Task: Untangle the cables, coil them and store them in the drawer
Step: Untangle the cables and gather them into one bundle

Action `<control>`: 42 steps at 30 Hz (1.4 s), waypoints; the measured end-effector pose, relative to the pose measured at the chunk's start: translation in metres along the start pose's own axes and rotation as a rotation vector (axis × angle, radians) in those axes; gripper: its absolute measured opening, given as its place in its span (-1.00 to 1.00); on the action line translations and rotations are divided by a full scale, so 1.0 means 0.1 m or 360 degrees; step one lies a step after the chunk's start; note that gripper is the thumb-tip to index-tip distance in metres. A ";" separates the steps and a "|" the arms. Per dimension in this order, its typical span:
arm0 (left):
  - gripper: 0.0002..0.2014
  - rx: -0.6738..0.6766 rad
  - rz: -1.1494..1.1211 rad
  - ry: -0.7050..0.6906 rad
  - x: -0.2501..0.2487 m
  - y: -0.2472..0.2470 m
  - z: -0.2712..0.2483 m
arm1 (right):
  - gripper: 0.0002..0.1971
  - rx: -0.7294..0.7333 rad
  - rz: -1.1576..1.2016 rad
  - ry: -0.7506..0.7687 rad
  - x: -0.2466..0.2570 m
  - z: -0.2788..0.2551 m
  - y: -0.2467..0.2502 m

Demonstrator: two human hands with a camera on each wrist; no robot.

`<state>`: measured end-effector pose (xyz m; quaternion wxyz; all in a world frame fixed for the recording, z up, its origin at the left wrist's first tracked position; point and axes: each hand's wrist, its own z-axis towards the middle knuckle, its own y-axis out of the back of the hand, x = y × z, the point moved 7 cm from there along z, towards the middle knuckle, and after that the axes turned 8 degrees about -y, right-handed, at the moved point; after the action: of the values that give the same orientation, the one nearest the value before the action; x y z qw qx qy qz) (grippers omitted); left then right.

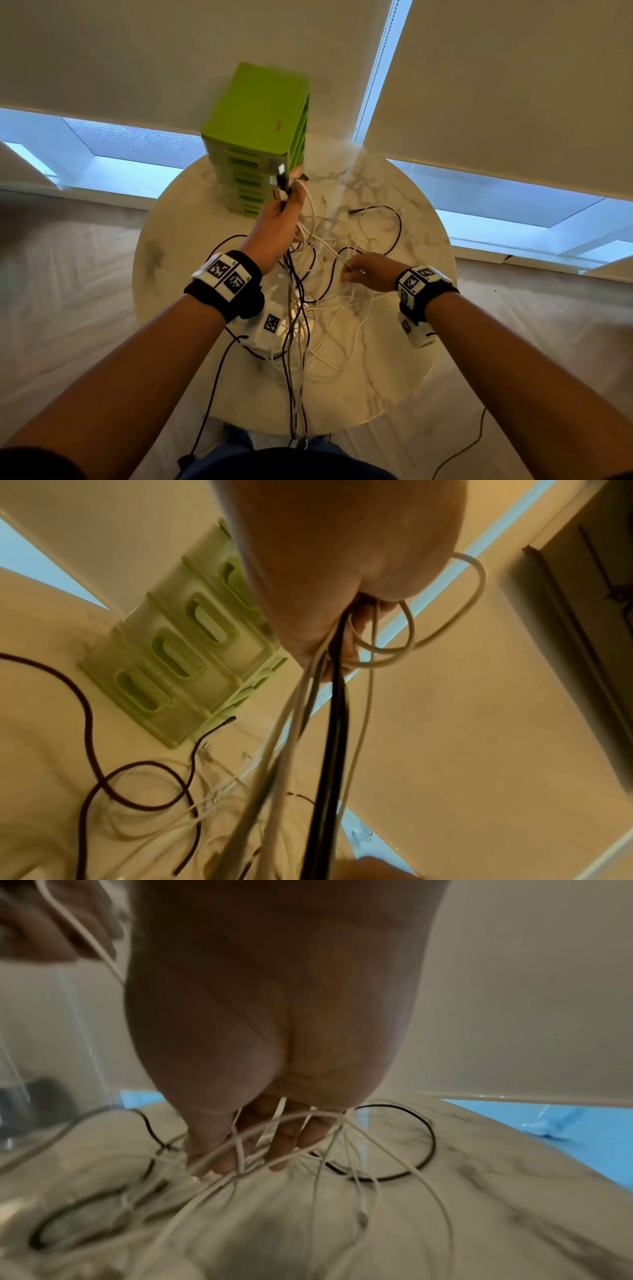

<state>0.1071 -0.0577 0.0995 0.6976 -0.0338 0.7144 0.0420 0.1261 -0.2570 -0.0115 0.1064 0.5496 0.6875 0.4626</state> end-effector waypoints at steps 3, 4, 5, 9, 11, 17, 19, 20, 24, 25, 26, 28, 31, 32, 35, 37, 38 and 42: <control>-0.53 -0.0099 -0.0140 0.0020 -0.14 0.14 0.02 | -0.75 -0.0096 -0.0207 -0.0165 -0.21 0.00 -0.05; -0.52 -0.0115 -0.0164 0.0023 -0.15 0.18 0.02 | -0.74 -0.0150 -0.0170 -0.0190 -0.24 0.00 -0.03; -0.49 -0.0116 -0.0213 0.0037 -0.15 0.21 0.00 | -0.74 -0.0200 -0.0102 -0.0195 -0.24 0.01 0.00; -0.49 -0.0128 -0.0305 0.0184 -0.03 0.32 -0.03 | -0.69 -0.0521 0.0153 -0.0099 -0.15 -0.01 0.29; -0.58 -0.0055 -0.0102 0.0188 0.01 0.34 -0.06 | -0.67 -0.0670 0.0218 -0.0040 0.00 -0.09 0.48; -0.62 0.0248 0.0325 0.0105 0.10 0.06 -0.21 | -0.78 -0.0736 0.0312 0.0272 0.57 -0.31 0.85; -0.80 0.0268 0.0366 0.0080 0.18 0.00 -0.20 | -0.80 -0.0727 0.0365 0.0333 0.67 -0.38 0.91; -0.88 0.0279 0.0380 0.0082 0.21 -0.02 -0.20 | -0.80 -0.0704 0.0379 0.0360 0.71 -0.41 0.92; -0.97 0.0308 0.0381 0.0116 0.27 -0.03 -0.19 | -0.88 -0.0631 0.0474 0.0335 0.70 -0.55 0.93; -0.99 0.0311 0.0364 0.0116 0.24 -0.05 -0.19 | -0.87 -0.0647 0.0486 0.0308 0.67 -0.59 0.93; -0.96 0.0311 0.0349 0.0103 0.21 -0.06 -0.18 | -0.84 -0.0668 0.0488 0.0274 0.64 -0.63 0.92; -0.87 0.0339 0.0361 0.0037 0.11 -0.12 -0.16 | -0.75 -0.0718 0.0480 0.0202 0.57 -0.72 0.90; -0.66 0.0355 0.0348 0.0016 0.01 -0.26 -0.16 | -0.71 -0.0799 0.0411 0.0105 0.47 -0.91 0.87; -0.59 0.0374 0.0326 0.0024 0.00 -0.31 -0.18 | -0.72 -0.0813 0.0372 0.0036 0.41 -0.98 0.84; -0.59 0.0489 0.0341 -0.0007 -0.02 -0.46 -0.24 | -0.75 -0.0845 0.0330 -0.0226 0.19 -1.24 0.69; -0.58 0.0519 0.0341 -0.0031 -0.01 -0.54 -0.28 | -0.76 -0.0874 0.0325 -0.0395 0.00 -1.46 0.55; -0.56 0.0516 0.0335 -0.0054 -0.02 -0.57 -0.29 | -0.76 -0.0856 0.0350 -0.0493 -0.09 -1.59 0.46; -0.61 0.0585 0.0394 -0.0174 -0.05 -0.71 -0.37 | -0.75 -0.0568 0.0284 -0.0945 -0.42 -2.05 -0.10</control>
<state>0.0785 -0.1321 0.1046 0.7192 0.1842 0.6700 -0.0018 0.0005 -0.3989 0.0785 0.3550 0.6907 0.4844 0.4029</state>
